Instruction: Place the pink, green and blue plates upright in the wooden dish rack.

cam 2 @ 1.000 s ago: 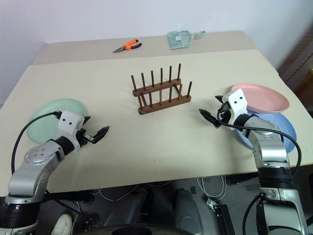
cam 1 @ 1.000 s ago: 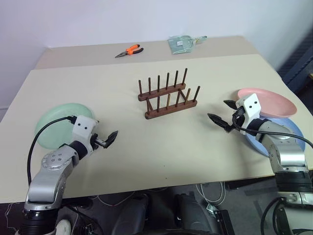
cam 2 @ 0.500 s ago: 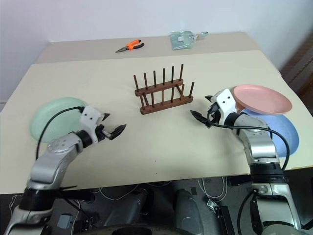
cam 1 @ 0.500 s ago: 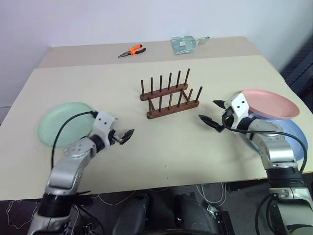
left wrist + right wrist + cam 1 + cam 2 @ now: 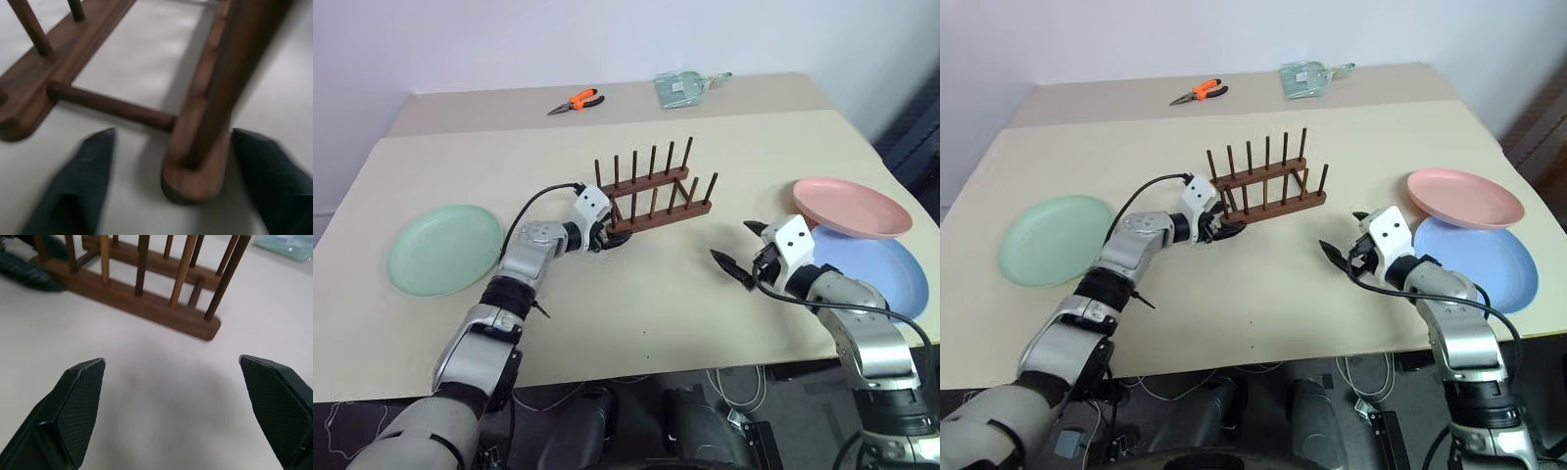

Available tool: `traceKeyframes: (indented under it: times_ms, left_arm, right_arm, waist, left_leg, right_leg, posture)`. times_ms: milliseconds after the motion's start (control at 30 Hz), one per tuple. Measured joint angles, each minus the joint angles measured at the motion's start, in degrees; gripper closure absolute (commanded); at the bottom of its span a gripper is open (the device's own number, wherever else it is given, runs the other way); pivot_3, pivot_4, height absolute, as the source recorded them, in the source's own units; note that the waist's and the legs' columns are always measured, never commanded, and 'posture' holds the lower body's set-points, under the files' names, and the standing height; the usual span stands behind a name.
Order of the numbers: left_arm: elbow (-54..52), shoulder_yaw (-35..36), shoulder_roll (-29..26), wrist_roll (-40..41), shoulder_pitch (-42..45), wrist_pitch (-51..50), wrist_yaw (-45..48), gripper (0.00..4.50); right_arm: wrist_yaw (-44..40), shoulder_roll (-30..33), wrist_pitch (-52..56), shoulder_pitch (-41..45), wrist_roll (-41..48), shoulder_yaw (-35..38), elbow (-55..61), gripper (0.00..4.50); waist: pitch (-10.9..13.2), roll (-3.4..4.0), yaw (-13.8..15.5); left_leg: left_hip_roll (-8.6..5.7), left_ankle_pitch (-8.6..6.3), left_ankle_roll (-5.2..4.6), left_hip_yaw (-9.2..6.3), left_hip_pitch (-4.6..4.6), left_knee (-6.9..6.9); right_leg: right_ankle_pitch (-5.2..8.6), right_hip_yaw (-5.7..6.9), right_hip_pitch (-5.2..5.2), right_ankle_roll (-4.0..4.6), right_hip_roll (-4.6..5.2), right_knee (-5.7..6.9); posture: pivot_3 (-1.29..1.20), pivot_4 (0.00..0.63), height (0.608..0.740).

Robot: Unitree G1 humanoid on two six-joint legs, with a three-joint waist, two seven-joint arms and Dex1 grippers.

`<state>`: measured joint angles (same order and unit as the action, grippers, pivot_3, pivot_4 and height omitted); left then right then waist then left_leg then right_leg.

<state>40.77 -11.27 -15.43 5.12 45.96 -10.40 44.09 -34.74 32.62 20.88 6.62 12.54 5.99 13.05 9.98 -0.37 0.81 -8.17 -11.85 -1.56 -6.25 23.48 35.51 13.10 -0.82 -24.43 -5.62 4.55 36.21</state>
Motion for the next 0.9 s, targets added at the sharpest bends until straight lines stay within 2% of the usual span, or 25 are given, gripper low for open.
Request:
traceKeyframes:
  times_ms: [67, 100, 333, 467, 567, 700, 800, 833, 900]
  left_arm:
    - [1.10, 0.01, 0.19, -0.48, -0.02, 2.00, 1.86, 3.39]
    - [1.08, 0.11, 0.42, -0.78, -0.05, 2.86, 1.98, 3.74]
    - [-3.83, -0.78, -1.20, -1.44, -4.31, 6.87, 8.86, 3.73]
    - [-12.54, -3.85, -4.98, -1.08, -8.56, 6.88, 18.46, 3.73]
    - [-15.50, -4.97, -6.35, -0.86, -9.50, 5.68, 22.26, 2.23]
    - [-17.30, -5.00, -7.20, -0.99, -9.54, 4.49, 21.87, 0.21]
    - [-19.43, -4.26, -10.06, -1.32, -10.99, 2.44, 20.47, 0.21]
    - [-20.97, -3.55, -11.26, -1.13, -12.12, 1.37, 20.29, 0.17]
    - [-24.80, -2.37, -13.51, -0.27, -14.73, -1.36, 20.19, 0.81]
  right_arm:
    - [0.62, 0.02, 0.11, -0.15, -0.01, 0.21, 0.63, 0.00]
    - [0.76, 0.05, 0.11, -0.11, -0.01, 0.27, 0.69, 0.00]
    - [0.68, 2.33, 0.01, -0.40, -0.44, 1.47, 0.57, 0.00]
    - [-0.34, 5.47, -0.18, -4.51, -0.45, 5.29, -0.07, 0.00]
    - [-0.86, 6.90, -0.64, -6.05, -0.49, 7.17, -1.11, 0.00]
    - [-1.89, 8.08, -1.62, -7.15, -0.57, 8.15, -1.60, 0.00]
    - [-3.36, 9.37, -2.12, -8.46, -0.56, 8.45, -1.93, 0.00]
    - [-3.93, 9.43, -2.13, -8.76, -0.45, 8.49, -1.96, 0.25]
    - [-5.25, 9.50, -2.10, -9.12, -0.16, 8.30, -1.82, 0.89]
  waist:
    - [0.00, 0.00, -0.10]
    - [0.00, -0.01, -0.09]
    - [-0.02, 0.01, 0.01]
    - [-0.01, 0.02, 0.01]
    - [-0.01, 0.02, -0.06]
    - [-0.01, 0.02, -0.15]
    - [-0.01, 0.02, -0.23]
    - [-0.01, 0.03, -0.30]
    - [-0.02, 0.03, -0.33]
  left_leg:
    - [0.00, -0.01, -0.01, 0.00, 0.00, 0.04]
    - [0.00, 0.00, -0.01, -0.01, 0.00, 0.04]
    - [0.00, -0.01, -0.06, 0.00, 0.02, 0.07]
    - [0.00, -0.04, -0.11, 0.00, 0.05, 0.07]
    - [0.01, -0.04, -0.10, 0.00, 0.05, 0.11]
    - [0.02, -0.04, -0.12, 0.01, 0.05, 0.12]
    - [0.02, -0.03, -0.12, 0.00, 0.05, 0.10]
    - [0.02, -0.03, -0.12, 0.01, 0.05, 0.10]
    - [0.03, -0.04, -0.12, 0.01, 0.04, 0.10]
  right_leg:
    - [0.00, 0.00, 0.01, -0.01, 0.00, 0.01]
    - [-0.01, 0.00, 0.01, -0.01, -0.01, 0.01]
    - [0.00, 0.00, 0.01, -0.01, 0.00, 0.01]
    - [0.00, 0.00, 0.01, -0.01, 0.00, -0.02]
    - [0.00, -0.01, 0.01, -0.01, -0.01, 0.00]
    - [0.01, -0.01, 0.01, -0.01, -0.01, 0.00]
    - [0.01, -0.02, 0.00, -0.02, -0.01, 0.00]
    - [0.01, -0.03, 0.00, -0.02, -0.02, 0.00]
    - [0.01, -0.03, 0.00, -0.01, -0.02, 0.01]
  posture:
    - [0.00, 0.150, 0.727]
    - [0.00, 0.150, 0.727]
    - [0.00, 0.150, 0.727]
    - [0.00, 0.150, 0.727]
    - [0.00, 0.150, 0.727]
    - [0.00, 0.150, 0.727]
    - [0.00, 0.150, 0.727]
    - [0.00, 0.150, 0.727]
    - [0.00, 0.150, 0.727]
